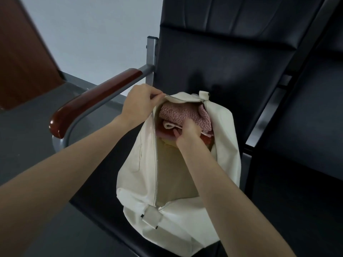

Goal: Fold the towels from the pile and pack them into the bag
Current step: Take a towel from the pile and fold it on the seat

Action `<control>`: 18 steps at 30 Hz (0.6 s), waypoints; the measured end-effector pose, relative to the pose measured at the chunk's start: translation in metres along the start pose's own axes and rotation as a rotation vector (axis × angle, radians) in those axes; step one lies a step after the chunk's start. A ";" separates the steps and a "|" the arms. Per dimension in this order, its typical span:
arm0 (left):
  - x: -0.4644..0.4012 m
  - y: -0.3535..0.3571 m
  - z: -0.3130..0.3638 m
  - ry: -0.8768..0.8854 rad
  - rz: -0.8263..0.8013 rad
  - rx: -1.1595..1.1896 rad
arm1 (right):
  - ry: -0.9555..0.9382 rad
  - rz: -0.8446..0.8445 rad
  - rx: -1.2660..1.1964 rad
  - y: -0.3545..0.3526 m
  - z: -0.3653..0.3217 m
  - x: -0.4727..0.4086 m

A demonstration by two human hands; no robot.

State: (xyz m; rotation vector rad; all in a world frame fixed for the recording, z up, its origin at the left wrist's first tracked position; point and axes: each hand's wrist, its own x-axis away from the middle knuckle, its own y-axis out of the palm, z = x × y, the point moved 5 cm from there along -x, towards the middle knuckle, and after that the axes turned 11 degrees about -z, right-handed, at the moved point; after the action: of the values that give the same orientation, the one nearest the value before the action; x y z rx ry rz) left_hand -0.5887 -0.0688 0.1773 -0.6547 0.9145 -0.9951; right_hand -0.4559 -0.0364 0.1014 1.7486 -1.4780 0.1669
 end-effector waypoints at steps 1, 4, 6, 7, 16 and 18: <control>0.000 0.000 -0.001 -0.014 0.003 0.004 | 0.020 -0.022 0.100 -0.005 0.004 -0.001; 0.001 0.000 -0.001 -0.043 0.014 0.004 | -0.252 -0.002 0.705 -0.019 0.002 0.002; 0.005 0.001 0.001 -0.048 0.007 0.008 | -0.613 -0.019 1.407 -0.013 -0.008 0.007; 0.006 0.002 0.001 -0.050 0.002 0.009 | -0.693 -0.068 1.678 -0.009 -0.008 0.006; 0.003 0.004 -0.007 -0.091 0.091 -0.036 | -0.414 -0.236 2.201 -0.006 0.007 -0.053; 0.005 0.006 -0.007 -0.105 0.081 -0.043 | -0.373 -0.228 2.211 0.000 0.004 -0.057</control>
State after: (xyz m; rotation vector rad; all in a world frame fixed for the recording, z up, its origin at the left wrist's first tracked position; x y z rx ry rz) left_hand -0.5915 -0.0717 0.1671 -0.6945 0.8649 -0.8632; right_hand -0.4747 0.0042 0.0658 3.6008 -0.9496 2.0219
